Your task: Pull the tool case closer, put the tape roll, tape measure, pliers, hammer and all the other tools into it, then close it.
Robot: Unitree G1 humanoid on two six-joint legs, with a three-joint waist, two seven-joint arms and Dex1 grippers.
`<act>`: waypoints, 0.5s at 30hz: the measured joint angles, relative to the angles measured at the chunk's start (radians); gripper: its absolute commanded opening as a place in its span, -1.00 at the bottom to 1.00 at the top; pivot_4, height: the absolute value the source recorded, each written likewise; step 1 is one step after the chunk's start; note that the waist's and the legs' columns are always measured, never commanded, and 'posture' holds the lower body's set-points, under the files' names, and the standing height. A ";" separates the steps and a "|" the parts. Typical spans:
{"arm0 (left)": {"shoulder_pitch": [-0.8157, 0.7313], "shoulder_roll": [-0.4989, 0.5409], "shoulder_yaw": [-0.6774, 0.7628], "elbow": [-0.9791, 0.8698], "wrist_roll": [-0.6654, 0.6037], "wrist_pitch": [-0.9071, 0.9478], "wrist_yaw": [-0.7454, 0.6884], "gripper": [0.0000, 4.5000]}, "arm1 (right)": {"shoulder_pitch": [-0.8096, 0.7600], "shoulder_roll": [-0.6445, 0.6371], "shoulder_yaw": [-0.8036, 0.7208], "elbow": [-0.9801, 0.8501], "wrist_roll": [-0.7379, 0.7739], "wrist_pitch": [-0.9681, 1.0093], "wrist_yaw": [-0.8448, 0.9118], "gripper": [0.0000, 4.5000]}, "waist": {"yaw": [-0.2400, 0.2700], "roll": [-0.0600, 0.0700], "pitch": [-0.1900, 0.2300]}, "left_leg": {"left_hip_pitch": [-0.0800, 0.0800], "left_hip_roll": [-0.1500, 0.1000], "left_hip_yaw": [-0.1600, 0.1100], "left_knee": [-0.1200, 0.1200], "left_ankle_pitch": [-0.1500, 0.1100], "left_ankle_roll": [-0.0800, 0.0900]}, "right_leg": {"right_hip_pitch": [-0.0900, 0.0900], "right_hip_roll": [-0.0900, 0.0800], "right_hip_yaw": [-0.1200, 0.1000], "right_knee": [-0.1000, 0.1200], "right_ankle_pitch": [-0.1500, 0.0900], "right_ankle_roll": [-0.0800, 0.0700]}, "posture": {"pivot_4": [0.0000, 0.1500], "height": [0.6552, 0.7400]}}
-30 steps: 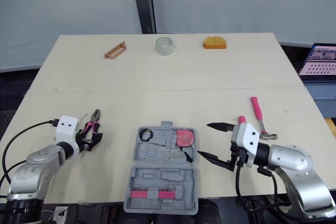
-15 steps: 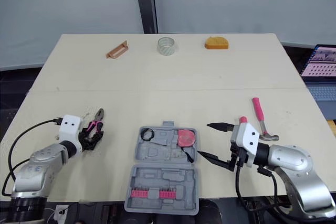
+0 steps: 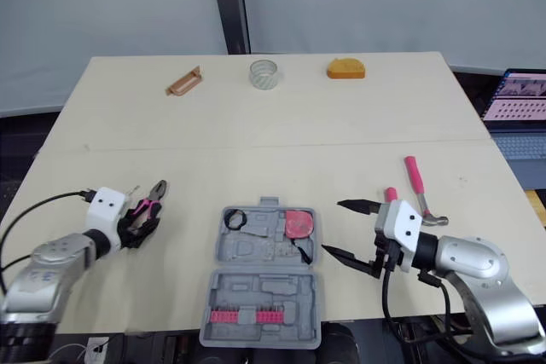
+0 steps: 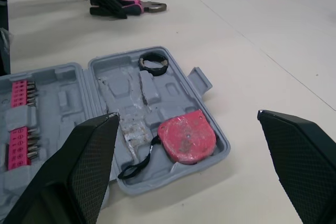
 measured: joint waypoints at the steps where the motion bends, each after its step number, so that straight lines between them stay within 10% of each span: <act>1: 0.010 0.039 0.002 -0.033 -0.023 -0.009 -0.062 0.20 | -0.001 0.000 0.000 0.000 0.001 0.000 0.001 1.00 | -0.001 0.000 0.000 | -0.001 0.000 0.000 0.000 0.000 0.000 | -0.001 0.000 0.000 0.000 0.000 0.000 | 1.00 1.00; 15: -0.148 0.193 -0.136 -0.279 -0.240 -0.124 -0.594 0.20 | -0.026 -0.018 0.002 0.016 0.034 0.068 0.029 1.00 | -0.003 0.002 0.001 | -0.002 0.000 0.002 0.000 0.000 0.000 | -0.004 0.000 0.002 0.002 0.000 0.000 | 1.00 1.00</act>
